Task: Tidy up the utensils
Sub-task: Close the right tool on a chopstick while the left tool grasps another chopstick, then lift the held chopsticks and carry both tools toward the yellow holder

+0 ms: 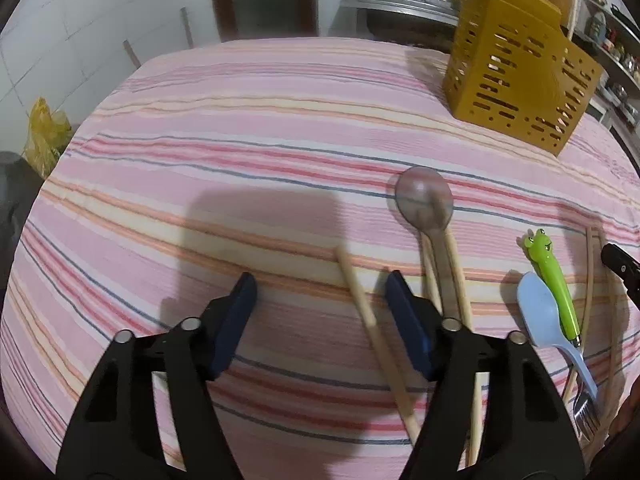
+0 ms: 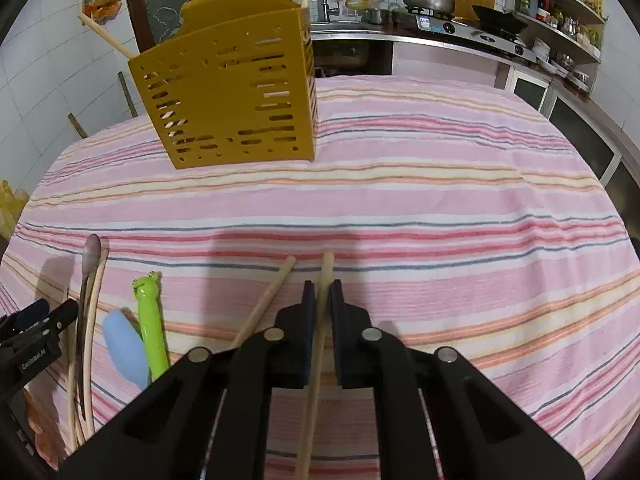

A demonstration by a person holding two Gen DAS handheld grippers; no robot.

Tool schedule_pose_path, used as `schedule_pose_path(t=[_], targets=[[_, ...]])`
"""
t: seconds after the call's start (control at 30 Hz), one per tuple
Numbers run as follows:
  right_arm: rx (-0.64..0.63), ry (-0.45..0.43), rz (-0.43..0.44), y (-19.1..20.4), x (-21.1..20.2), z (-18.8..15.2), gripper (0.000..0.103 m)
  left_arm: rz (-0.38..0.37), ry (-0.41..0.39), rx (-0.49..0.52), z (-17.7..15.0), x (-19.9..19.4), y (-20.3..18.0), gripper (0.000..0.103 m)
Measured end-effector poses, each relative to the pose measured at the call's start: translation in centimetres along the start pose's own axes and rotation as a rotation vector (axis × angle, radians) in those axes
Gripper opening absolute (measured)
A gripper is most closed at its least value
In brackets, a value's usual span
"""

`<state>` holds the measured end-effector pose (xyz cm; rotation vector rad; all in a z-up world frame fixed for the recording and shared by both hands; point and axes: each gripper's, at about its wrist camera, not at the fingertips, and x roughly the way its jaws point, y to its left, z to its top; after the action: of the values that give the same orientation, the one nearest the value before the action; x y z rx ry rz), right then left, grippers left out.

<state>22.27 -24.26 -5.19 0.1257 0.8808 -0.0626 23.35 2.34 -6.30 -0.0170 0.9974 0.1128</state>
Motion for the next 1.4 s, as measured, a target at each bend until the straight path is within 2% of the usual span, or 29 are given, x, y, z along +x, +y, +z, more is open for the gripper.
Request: schedule_pose_path(t=[0.07, 0.23, 0.33, 0.53, 0.73, 0.9, 1.2, 1.4], targets=[[0.005, 0.001, 0.001, -0.2, 0.1, -0.1, 0.008, -0.005, 0.002, 0.011, 0.1, -0.1, -0.3, 0.052], [0.002, -0.004, -0.004, 0.0, -0.1, 0.0, 0.008, -0.04, 0.014, 0.05, 0.6, 0.1, -1.3, 0.022], [0.006, -0.008, -0.008, 0.0, -0.2, -0.1, 0.008, -0.064, 0.021, 0.064, 1.2, 0.4, -1.3, 0.011], [0.022, -0.012, -0.012, -0.3, -0.1, -0.3, 0.007, -0.08, 0.017, 0.076, 2.1, 0.9, -1.4, 0.008], [0.035, -0.072, -0.015, -0.5, -1.5, 0.0, 0.006, -0.123, -0.017, 0.075, 2.2, 0.2, -1.1, 0.004], [0.047, -0.15, -0.011, -0.7, -3.8, 0.2, 0.006, -0.143, -0.119, 0.095, 1.8, -2.4, -0.8, 0.004], [0.08, -0.351, 0.023, -1.1, -9.2, -0.1, 0.006, -0.21, -0.369, 0.077, 1.8, -9.6, 1.2, 0.004], [0.088, -0.472, 0.042, -1.0, -12.0, -1.0, 0.006, -0.229, -0.444, 0.068, 1.2, -12.5, 1.8, 0.004]])
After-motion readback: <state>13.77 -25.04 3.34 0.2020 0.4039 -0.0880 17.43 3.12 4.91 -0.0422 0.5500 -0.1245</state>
